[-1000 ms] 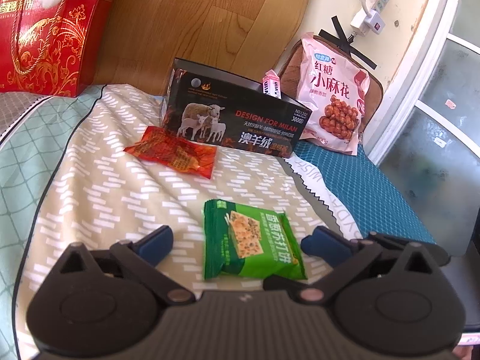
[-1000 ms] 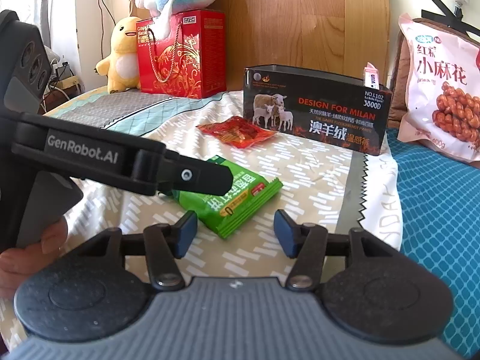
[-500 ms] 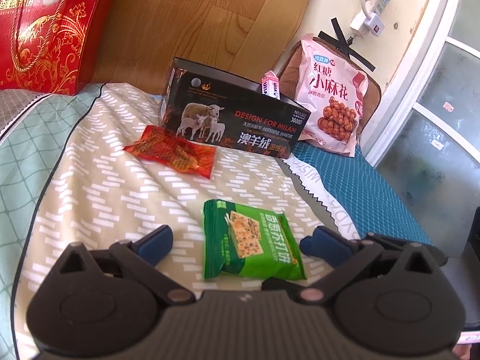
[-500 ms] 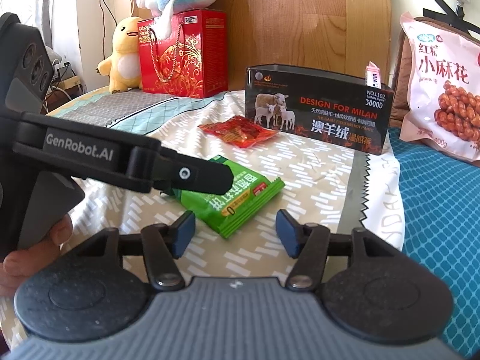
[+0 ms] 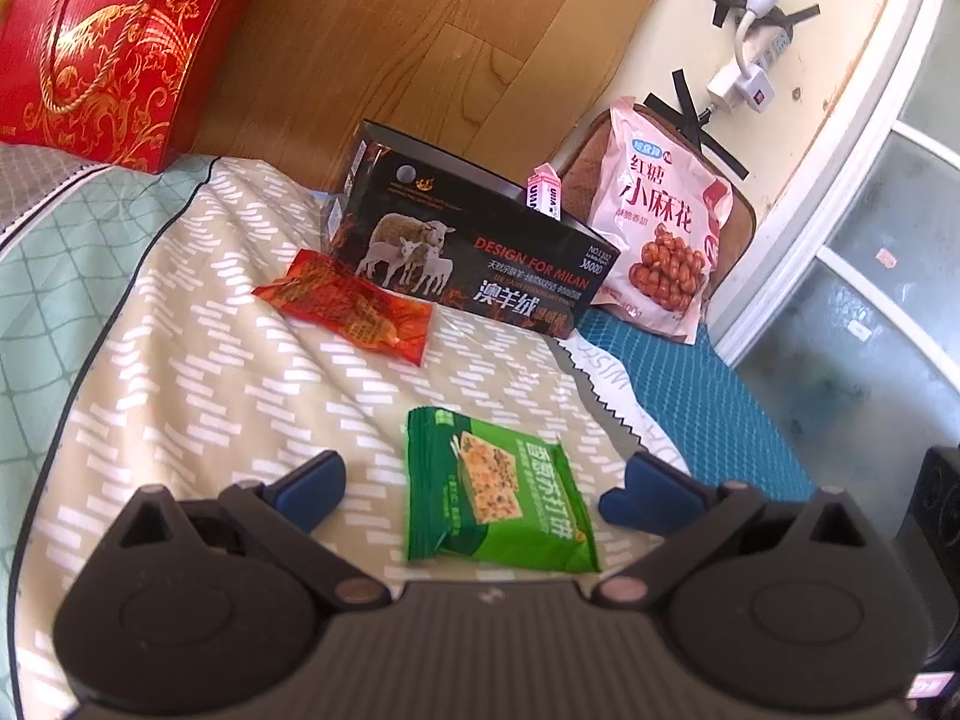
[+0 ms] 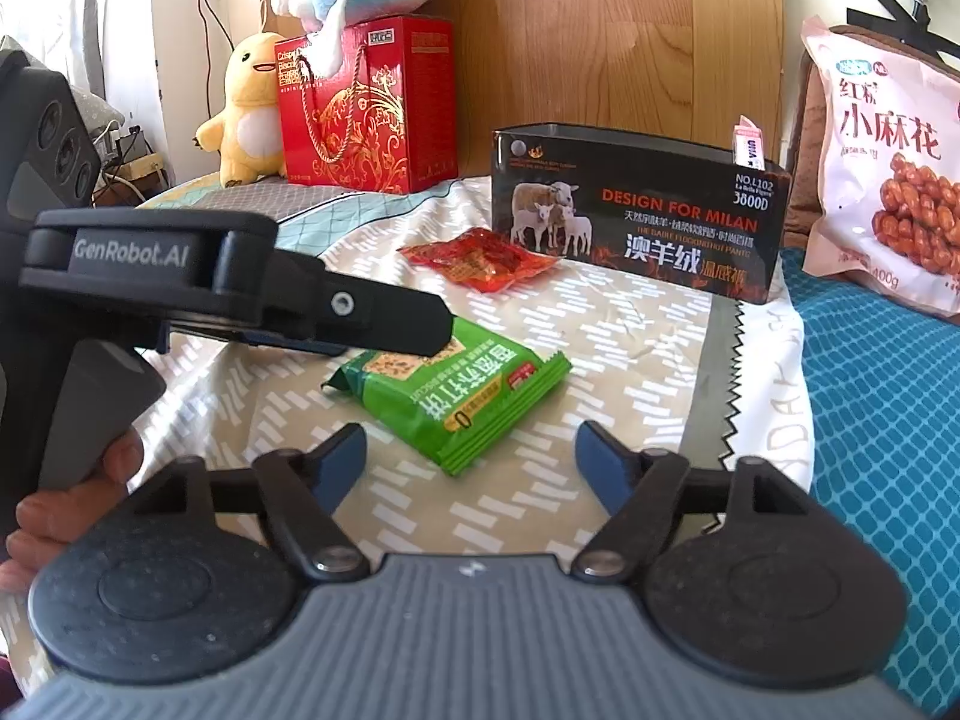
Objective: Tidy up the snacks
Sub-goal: 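Position the left tool over the green cracker pack on the bed, then grasp the green cracker pack with the left tool and lift it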
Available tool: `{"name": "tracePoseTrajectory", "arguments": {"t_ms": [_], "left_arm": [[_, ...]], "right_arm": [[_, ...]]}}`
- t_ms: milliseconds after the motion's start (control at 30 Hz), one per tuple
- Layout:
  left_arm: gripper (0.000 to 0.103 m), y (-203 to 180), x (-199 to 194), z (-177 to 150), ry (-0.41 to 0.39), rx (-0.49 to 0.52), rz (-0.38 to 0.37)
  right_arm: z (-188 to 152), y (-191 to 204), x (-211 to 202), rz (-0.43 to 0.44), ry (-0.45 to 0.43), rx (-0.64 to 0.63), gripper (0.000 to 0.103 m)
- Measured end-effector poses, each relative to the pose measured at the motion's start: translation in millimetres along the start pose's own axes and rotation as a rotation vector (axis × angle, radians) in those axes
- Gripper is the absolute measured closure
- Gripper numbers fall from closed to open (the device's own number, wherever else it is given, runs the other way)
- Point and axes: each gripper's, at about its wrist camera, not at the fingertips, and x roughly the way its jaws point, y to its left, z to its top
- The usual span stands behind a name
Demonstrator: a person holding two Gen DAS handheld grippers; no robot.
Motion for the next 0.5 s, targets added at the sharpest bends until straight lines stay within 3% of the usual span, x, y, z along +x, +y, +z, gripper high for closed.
{"name": "tracePoseTrajectory", "arguments": {"t_ms": [167,333,500], "left_arm": [[0.000,-6,2,-1,0.008,0.039,0.031],[0.000,7,-1,1,-0.004,-0.023,-0.031],[0.000,14,-2,2,-0.006,-0.065,-0.071]], "right_arm": [[0,0,0,0.008,0.004,0.000,0.011],[0,6,2,-0.024,0.026,-0.027,0.000],[0,10,5,-0.045,0.046,-0.067,0.000]]}}
